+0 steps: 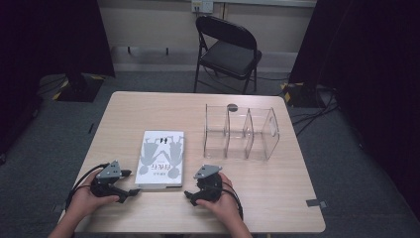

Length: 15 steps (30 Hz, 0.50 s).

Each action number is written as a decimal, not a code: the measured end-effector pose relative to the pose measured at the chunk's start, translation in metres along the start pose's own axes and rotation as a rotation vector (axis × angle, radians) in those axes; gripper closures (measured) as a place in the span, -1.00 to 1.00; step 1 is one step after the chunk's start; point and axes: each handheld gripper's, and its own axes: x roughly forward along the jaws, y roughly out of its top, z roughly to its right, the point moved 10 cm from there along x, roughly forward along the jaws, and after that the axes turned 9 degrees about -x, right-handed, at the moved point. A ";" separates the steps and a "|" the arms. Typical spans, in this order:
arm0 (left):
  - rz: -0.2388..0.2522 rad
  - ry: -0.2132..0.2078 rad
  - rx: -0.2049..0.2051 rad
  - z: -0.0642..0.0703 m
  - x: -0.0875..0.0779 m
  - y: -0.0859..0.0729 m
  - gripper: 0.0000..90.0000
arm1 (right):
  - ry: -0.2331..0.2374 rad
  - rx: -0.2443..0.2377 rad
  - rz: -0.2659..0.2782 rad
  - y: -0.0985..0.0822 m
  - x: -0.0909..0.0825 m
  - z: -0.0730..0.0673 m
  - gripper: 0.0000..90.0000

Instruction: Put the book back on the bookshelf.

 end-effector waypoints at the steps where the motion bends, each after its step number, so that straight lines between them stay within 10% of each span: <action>1: 0.000 0.000 0.000 0.000 0.000 0.000 -0.53 | 0.000 0.000 0.000 0.000 0.000 0.000 -0.74; 15: 0.012 -0.019 0.034 0.014 0.006 0.009 -0.22 | 0.012 -0.016 0.007 0.005 0.004 -0.002 -0.69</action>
